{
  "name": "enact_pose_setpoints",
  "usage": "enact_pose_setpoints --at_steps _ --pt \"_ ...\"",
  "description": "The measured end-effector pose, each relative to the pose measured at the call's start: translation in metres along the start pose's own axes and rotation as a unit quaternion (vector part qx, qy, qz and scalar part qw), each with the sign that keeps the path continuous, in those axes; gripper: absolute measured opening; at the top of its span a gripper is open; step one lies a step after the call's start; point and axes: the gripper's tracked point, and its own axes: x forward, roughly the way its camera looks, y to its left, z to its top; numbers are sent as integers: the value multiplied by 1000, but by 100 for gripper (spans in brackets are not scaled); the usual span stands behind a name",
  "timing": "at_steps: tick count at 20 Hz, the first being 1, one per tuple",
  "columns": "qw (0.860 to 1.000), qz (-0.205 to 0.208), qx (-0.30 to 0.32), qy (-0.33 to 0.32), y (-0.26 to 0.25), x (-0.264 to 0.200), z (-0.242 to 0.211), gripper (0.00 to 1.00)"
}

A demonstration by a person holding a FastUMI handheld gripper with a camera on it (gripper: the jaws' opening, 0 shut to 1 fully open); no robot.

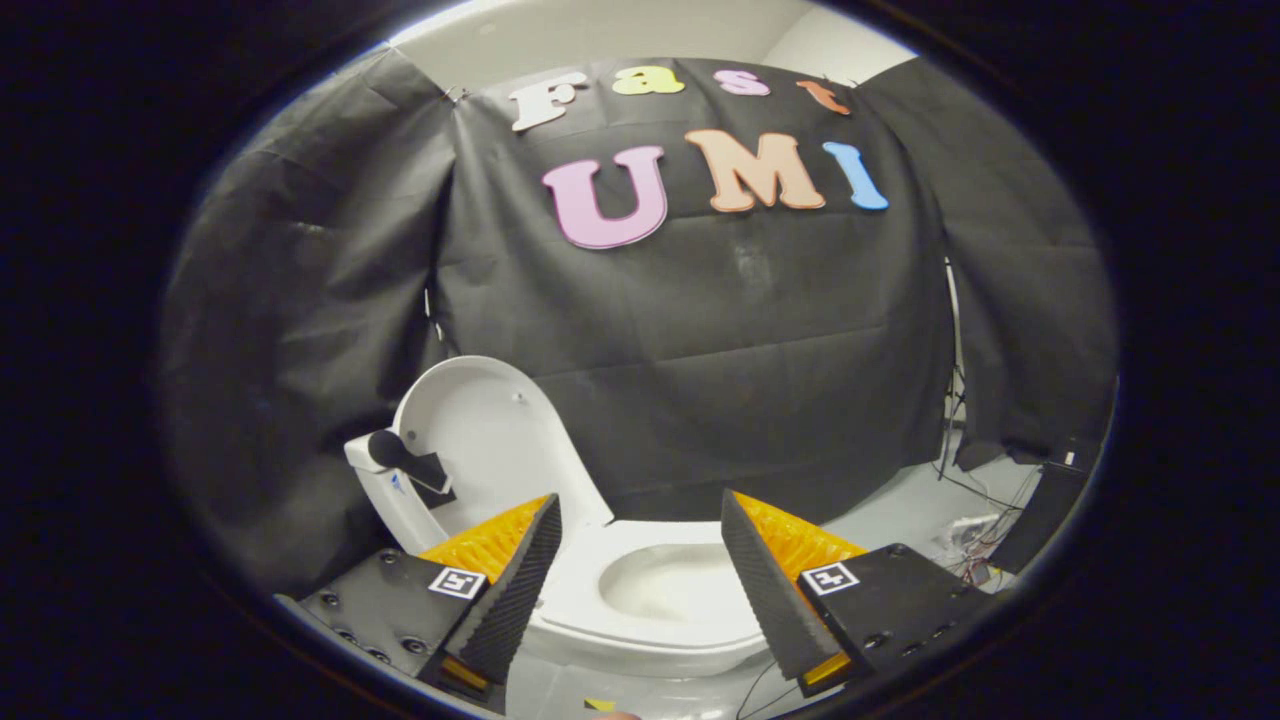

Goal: Open the toilet lid.

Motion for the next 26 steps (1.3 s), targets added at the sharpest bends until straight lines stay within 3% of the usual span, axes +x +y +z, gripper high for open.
enact_pose_setpoints --at_steps 26 --pt "999 -11 -23 37 -11 12 -17 99"
